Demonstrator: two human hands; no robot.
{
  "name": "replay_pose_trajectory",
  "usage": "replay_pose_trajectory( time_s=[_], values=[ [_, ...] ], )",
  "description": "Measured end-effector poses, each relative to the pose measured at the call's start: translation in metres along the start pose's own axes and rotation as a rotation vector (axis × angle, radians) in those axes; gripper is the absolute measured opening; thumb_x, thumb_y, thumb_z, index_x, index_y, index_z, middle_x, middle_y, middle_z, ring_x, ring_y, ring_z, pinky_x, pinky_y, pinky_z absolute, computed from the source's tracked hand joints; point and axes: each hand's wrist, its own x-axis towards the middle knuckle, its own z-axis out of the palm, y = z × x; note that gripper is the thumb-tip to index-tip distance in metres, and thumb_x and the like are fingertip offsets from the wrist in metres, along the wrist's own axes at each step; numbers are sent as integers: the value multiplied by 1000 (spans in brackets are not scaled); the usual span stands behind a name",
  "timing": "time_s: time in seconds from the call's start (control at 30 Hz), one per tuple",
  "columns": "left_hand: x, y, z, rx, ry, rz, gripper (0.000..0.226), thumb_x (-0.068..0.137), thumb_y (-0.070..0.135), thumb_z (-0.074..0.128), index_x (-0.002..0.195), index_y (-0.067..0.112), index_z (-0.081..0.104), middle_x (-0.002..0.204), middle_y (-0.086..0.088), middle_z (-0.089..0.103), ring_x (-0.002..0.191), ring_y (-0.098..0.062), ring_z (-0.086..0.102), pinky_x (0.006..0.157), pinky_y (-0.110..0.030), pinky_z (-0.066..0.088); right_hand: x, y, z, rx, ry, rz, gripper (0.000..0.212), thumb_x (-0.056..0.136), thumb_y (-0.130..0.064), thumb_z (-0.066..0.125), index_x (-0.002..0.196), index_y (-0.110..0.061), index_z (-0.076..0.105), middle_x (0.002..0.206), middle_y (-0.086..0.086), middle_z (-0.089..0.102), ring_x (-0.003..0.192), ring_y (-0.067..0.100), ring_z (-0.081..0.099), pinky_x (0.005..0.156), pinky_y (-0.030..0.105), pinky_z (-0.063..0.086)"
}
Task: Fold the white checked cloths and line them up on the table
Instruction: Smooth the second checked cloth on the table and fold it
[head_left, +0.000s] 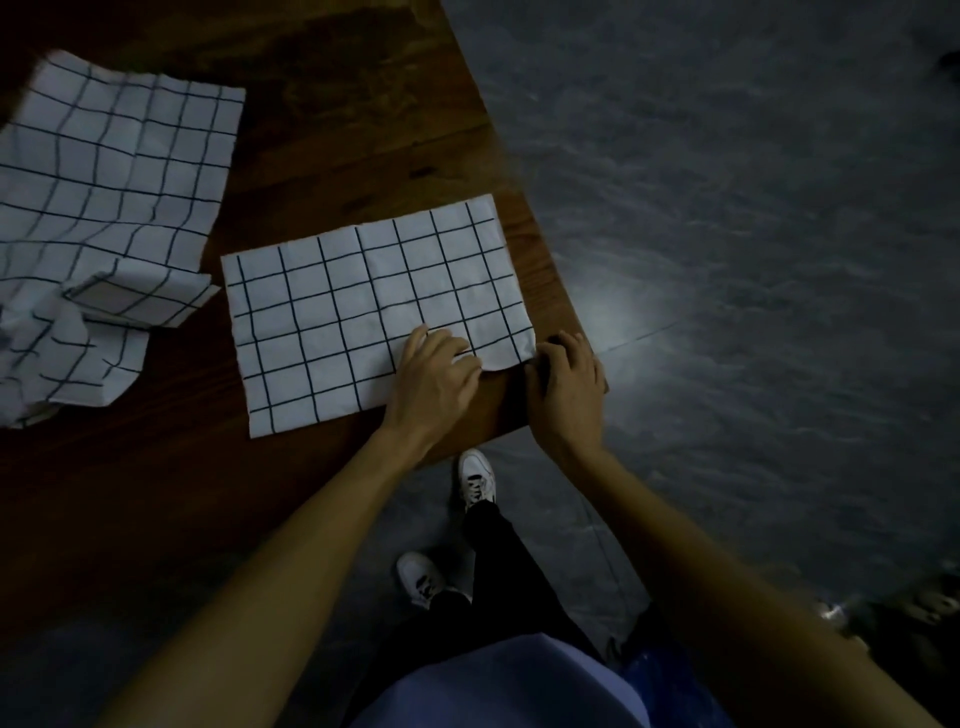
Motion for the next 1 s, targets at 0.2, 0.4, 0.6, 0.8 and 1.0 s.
replay_pose_trajectory(
  time_s=[0.2,0.4,0.6,0.8,1.0],
  values=[
    [-5,-2,-4,1,-77,-30,26,82,27,62,102,11,68,105,-10,65,103,-29,58,100,-46,40,4,-4,1,74,22,55,15,94,-18,50,107,-17,57,132,4,47,127,29,37,106,53,32],
    [-7,4,-3,48,-111,-66,39,82,10,52,120,8,60,120,-14,62,115,-33,56,104,-48,37,5,-5,-1,102,20,54,18,93,-16,47,108,-16,56,134,3,47,129,28,36,106,49,33],
    [-7,-2,-5,116,-118,-65,43,87,8,36,124,6,57,123,-12,61,117,-31,54,105,-46,36,8,-3,-1,20,28,97,17,93,-20,45,104,-16,57,131,6,48,125,31,36,101,52,37],
    [-10,3,-1,98,-278,-105,53,88,20,27,138,11,44,141,-15,47,133,-34,38,111,-47,26,2,-18,-3,0,114,50,26,86,-12,53,111,-15,51,137,11,42,128,30,36,108,46,28],
    [-26,-10,-12,95,-273,-217,68,86,39,16,148,12,23,157,-13,10,146,-24,1,118,-40,-3,7,-42,21,-140,-225,-456,53,89,-24,34,140,-11,40,151,17,32,145,31,16,117,51,16]
  ],
)
